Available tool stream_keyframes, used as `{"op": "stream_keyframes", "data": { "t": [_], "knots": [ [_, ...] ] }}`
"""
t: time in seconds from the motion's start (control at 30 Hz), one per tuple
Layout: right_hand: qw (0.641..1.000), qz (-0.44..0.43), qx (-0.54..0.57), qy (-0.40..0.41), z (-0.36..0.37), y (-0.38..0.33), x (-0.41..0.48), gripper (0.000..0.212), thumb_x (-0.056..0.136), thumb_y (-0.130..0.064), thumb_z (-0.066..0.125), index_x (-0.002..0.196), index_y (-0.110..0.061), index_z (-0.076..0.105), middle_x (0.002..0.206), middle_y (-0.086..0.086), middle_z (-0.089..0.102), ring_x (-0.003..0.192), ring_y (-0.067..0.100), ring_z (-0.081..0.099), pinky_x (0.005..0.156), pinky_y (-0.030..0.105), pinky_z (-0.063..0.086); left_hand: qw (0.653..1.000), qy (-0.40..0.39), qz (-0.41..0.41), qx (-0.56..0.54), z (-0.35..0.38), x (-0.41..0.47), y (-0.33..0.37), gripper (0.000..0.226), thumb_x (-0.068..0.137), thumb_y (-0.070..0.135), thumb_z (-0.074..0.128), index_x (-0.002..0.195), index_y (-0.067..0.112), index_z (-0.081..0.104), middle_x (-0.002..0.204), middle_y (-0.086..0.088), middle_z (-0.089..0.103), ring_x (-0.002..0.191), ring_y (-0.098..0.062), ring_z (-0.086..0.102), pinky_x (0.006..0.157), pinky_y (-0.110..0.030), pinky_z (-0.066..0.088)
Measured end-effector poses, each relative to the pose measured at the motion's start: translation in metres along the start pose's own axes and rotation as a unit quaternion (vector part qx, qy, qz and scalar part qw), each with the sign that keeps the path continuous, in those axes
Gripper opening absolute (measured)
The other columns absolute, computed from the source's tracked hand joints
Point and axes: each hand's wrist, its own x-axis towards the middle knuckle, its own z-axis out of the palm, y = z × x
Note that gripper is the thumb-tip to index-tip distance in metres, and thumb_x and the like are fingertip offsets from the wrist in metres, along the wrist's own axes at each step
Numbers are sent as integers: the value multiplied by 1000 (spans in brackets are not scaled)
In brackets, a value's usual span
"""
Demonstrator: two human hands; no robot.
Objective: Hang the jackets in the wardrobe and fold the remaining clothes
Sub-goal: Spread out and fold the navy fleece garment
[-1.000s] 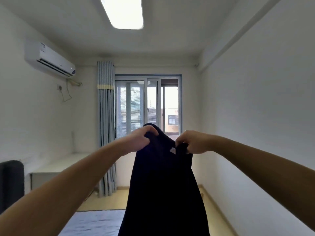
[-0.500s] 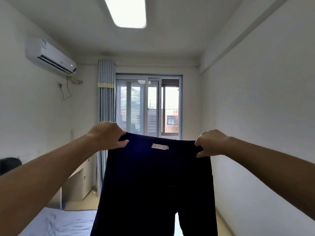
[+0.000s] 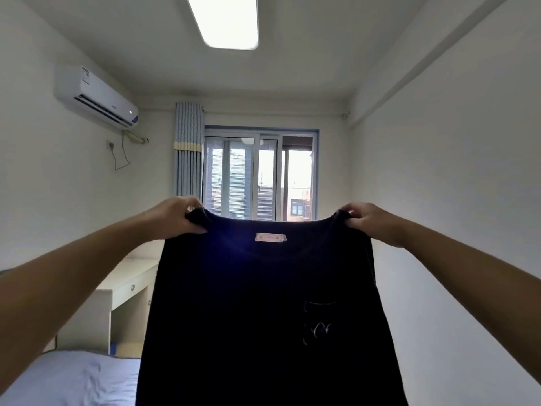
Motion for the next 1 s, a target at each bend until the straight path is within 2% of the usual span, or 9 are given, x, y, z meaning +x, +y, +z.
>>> {"op": "stream_keyframes", "data": {
  "t": [0.07,0.23,0.37,0.47,0.57,0.63,0.77,0.93,1.0],
  "knots": [
    [997,16,-75,32,1,5,-1,21,100,-12,45,116,-10,58,108,8,64,102,26,60,87,34,51,999,-13,-29,-24,3,-3,4,12,83,15,71,94,20,68,87,-1,69,83,-16,65,66,-20,46],
    [976,6,-154,154,7,15,-19,18,99,-31,46,96,-17,56,83,-5,58,84,21,57,62,24,38,979,27,-109,-169,23,-10,-1,10,91,23,62,97,15,60,91,-8,65,89,-25,63,76,-32,51],
    [945,-9,-286,158,9,21,-36,19,98,-39,48,91,-22,53,80,-5,57,78,20,56,61,28,35,980,132,-20,148,44,-23,-2,23,95,33,54,86,13,46,76,-5,57,68,-21,52,60,-31,36],
    [953,-59,-296,38,3,25,-48,18,92,-36,60,80,-25,54,73,-12,56,71,12,56,59,20,36,941,158,93,286,49,-34,-21,23,96,31,51,96,8,50,75,-14,65,64,-33,61,58,-31,34],
    [961,-31,-274,-11,-6,26,-54,30,85,-30,71,61,-30,52,64,-13,56,64,4,54,60,21,37,967,134,83,199,45,-37,-37,7,93,12,56,91,6,59,80,-15,67,76,-35,65,62,-31,35],
    [958,-14,-288,7,-5,30,-54,29,89,-25,65,63,-26,54,69,-9,56,69,12,55,62,24,36,985,130,29,114,48,-36,-34,11,91,4,52,92,8,63,83,-12,64,82,-31,61,69,-31,36],
    [940,59,-315,116,9,35,-61,29,95,-32,47,69,-24,56,80,-7,53,78,19,57,62,28,38,989,122,-53,69,55,-42,-22,16,95,22,51,93,12,64,85,-7,63,85,-28,58,74,-34,40],
    [954,138,-239,116,26,39,-83,37,89,-32,47,57,-15,42,54,-3,43,55,18,44,53,27,30,987,75,-132,-47,65,-65,-9,20,93,19,54,89,4,66,69,-9,61,67,-23,55,61,-30,40],
    [961,138,-203,126,25,41,-93,35,89,-27,50,57,-15,48,50,-3,44,52,16,44,52,26,31,982,65,-148,-94,63,-80,-3,15,88,19,60,86,6,66,65,-7,59,65,-23,55,59,-28,40]
  ]
}}
